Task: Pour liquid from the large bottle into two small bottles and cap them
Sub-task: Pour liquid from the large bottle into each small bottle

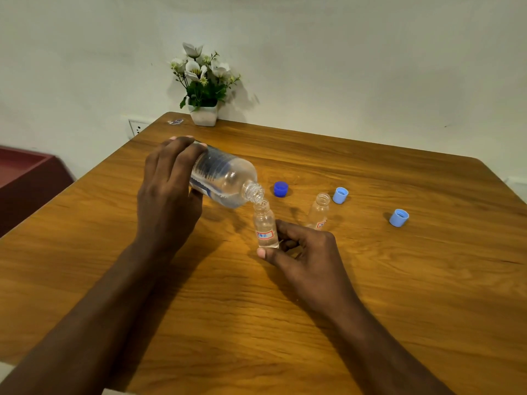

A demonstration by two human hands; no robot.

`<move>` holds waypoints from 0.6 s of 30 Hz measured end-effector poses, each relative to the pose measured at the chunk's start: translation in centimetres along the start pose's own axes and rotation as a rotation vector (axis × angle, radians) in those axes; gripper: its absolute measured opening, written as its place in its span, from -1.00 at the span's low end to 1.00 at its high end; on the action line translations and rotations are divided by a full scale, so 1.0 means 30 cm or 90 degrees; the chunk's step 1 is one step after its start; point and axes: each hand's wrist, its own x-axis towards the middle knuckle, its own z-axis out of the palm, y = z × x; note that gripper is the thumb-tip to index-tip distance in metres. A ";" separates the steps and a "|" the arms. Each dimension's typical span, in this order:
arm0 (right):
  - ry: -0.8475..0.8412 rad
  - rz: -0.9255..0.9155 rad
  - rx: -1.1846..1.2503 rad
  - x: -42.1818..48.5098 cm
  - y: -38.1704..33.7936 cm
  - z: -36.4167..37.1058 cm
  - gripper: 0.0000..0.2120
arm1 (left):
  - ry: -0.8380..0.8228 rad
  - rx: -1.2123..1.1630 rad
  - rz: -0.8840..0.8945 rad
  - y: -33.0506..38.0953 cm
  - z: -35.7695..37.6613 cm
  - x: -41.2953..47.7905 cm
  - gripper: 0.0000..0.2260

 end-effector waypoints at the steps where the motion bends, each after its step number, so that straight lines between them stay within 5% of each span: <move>1: 0.001 0.000 0.001 -0.001 0.000 0.000 -0.80 | 0.000 0.001 0.000 0.001 0.000 0.001 -0.51; 18: 0.004 0.000 0.012 -0.006 -0.008 -0.003 -0.79 | -0.001 0.000 0.003 -0.003 0.003 -0.001 -0.48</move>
